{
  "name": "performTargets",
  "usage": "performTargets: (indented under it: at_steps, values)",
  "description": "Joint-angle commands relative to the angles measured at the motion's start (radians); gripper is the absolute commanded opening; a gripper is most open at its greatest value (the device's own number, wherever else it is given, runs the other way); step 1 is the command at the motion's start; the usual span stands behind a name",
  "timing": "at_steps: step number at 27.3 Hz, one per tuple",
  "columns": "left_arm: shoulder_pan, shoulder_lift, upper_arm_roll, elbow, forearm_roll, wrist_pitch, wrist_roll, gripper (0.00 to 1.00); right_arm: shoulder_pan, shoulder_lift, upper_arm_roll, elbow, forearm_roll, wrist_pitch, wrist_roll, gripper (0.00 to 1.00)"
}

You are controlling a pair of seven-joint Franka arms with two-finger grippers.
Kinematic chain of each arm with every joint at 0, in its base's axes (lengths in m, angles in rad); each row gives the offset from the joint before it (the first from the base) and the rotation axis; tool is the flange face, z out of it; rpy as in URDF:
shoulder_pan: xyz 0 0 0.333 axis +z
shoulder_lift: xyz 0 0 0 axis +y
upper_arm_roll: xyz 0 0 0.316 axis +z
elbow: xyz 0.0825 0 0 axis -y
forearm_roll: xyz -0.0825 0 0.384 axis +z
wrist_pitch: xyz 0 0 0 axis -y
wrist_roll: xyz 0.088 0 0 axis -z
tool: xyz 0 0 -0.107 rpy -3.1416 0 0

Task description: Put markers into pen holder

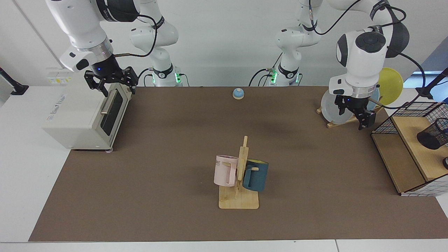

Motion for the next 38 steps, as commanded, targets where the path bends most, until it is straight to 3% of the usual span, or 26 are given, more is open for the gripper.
performTargets:
  at_steps: [1,10,29,38]
  values:
    - [-0.051,-0.035,0.014,-0.034,-0.091,-0.026,-0.256,1.0,-0.011,-0.022,0.007,-0.025,0.018,0.01,0.0,1.0]
    - [-0.057,-0.033,0.004,-0.028,-0.217,-0.027,-0.649,1.0,-0.011,-0.022,0.007,-0.025,0.018,0.01,0.0,1.0]
    - [-0.04,-0.033,0.007,-0.017,-0.299,-0.069,-0.843,1.0,-0.011,-0.022,0.007,-0.025,0.018,0.01,0.0,1.0]
    - [-0.051,-0.091,0.016,-0.018,-0.317,-0.13,-0.916,1.0,-0.011,-0.022,0.007,-0.025,0.018,0.01,-0.002,1.0]
